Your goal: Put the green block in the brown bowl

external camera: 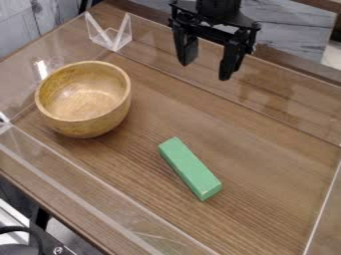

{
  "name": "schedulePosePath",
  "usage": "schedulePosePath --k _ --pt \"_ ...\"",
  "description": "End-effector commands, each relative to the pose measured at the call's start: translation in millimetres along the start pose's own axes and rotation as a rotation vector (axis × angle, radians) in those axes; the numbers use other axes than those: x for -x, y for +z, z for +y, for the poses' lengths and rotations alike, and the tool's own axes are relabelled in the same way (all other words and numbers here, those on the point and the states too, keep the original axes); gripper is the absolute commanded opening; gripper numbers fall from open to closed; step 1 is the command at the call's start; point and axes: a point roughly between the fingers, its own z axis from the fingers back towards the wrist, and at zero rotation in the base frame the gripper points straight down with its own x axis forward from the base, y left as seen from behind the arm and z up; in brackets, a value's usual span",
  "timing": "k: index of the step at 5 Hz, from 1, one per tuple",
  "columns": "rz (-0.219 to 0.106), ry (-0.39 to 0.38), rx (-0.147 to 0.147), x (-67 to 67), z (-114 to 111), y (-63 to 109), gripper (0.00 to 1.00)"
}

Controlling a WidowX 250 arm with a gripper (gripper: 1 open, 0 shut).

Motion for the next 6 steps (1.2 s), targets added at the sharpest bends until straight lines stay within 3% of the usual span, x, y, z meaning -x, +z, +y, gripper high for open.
schedulePosePath --k 1,2,3,4,6 --pt "0.013 0.249 0.027 24.6 -7.7 -8.8 1.00" --pt "0.035 0.497 0.061 72.3 -22.7 -32.6 1.00" --pt "-0.008 0.742 0.113 88.6 -28.0 -55.0 1.00" --pt "-0.037 0.908 0.152 84.8 -30.6 -74.0 1.00" --pt "-0.041 0.970 0.165 72.1 -27.8 -87.4 1.00"
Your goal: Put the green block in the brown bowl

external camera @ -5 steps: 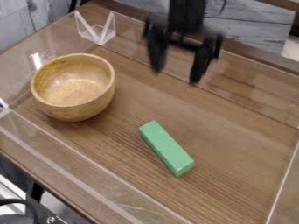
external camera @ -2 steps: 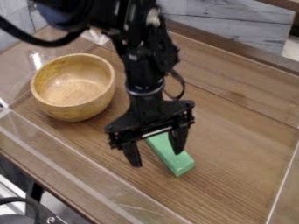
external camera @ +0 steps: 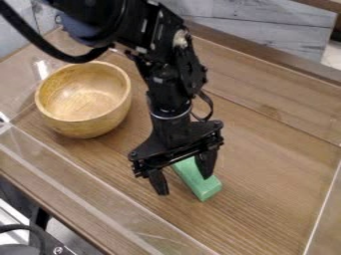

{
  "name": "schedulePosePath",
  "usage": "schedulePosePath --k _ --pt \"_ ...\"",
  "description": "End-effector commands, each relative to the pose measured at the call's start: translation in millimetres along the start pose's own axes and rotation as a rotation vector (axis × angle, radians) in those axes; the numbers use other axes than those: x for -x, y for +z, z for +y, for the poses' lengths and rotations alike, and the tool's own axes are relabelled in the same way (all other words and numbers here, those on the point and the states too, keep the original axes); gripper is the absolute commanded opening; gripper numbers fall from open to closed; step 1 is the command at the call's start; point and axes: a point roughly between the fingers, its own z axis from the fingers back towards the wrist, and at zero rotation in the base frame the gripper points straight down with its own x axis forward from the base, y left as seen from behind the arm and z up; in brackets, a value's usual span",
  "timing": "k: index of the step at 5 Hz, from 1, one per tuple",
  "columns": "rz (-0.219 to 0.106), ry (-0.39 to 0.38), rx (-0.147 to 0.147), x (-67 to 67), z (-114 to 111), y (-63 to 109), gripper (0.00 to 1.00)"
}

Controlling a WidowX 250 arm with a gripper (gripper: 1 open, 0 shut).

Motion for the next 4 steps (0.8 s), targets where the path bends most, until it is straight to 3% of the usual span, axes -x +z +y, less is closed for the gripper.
schedulePosePath --k 1,3,4 --pt "-0.026 0.019 0.042 -10.6 -11.5 3.7 1.00" --pt "-0.028 0.028 0.039 -15.8 -15.1 -6.2 1.00" --pt "-0.026 0.013 0.032 -14.5 -16.1 -8.9 0.00"
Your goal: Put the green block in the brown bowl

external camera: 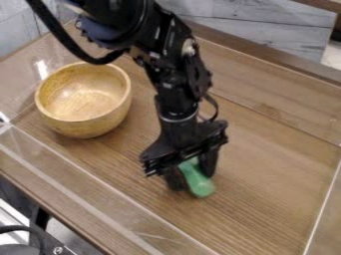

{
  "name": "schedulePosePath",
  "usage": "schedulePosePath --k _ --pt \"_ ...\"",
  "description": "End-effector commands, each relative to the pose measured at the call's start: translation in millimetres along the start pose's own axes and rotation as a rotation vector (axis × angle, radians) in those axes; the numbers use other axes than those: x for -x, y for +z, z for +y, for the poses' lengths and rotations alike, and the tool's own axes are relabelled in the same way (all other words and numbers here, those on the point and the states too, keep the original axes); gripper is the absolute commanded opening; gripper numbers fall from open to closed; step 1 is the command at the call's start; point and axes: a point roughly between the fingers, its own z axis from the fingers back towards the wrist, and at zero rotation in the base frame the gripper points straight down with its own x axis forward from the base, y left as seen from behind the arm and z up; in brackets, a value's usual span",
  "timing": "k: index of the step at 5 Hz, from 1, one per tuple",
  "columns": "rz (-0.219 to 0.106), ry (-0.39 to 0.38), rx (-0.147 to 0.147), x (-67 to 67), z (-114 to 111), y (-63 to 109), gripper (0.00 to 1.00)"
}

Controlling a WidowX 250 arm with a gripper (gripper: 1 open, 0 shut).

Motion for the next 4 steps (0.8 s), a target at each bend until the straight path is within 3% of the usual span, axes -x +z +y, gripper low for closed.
schedulePosePath --k 1,4 --pt "-0.020 -0.027 0.005 0.2 -6.7 7.5 0.00" --pt "0.003 -0.122 -0.093 11.4 -4.3 21.2 0.00"
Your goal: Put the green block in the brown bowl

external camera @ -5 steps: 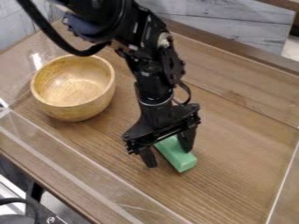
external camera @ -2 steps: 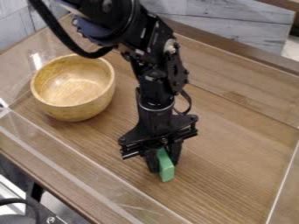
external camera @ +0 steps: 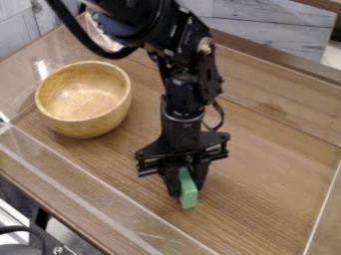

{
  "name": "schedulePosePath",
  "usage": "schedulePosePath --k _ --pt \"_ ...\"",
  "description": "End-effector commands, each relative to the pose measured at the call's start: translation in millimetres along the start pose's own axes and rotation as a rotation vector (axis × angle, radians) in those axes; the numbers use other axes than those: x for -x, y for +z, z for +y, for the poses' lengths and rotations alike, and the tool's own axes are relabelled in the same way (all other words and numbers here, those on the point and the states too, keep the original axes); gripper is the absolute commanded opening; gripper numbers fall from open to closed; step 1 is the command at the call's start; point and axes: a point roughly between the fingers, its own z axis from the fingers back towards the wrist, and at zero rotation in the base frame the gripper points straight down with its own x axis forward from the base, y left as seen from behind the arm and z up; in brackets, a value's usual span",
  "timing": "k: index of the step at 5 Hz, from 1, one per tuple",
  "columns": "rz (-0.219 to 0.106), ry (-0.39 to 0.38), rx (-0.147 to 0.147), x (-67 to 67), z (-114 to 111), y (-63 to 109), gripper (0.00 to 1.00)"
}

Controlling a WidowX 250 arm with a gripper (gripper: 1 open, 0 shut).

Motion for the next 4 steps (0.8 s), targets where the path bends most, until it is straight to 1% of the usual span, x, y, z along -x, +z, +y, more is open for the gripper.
schedulePosePath --k 1,2,3,4 --pt "-0.031 -0.058 0.028 -1.6 -8.9 21.1 0.00" --pt "-0.020 -0.099 0.013 0.5 -8.2 28.1 0.00" --pt "-0.008 -0.129 0.006 1.6 -7.7 33.5 0.00" --pt "0.003 -0.154 0.008 1.8 -7.7 38.3 0.00"
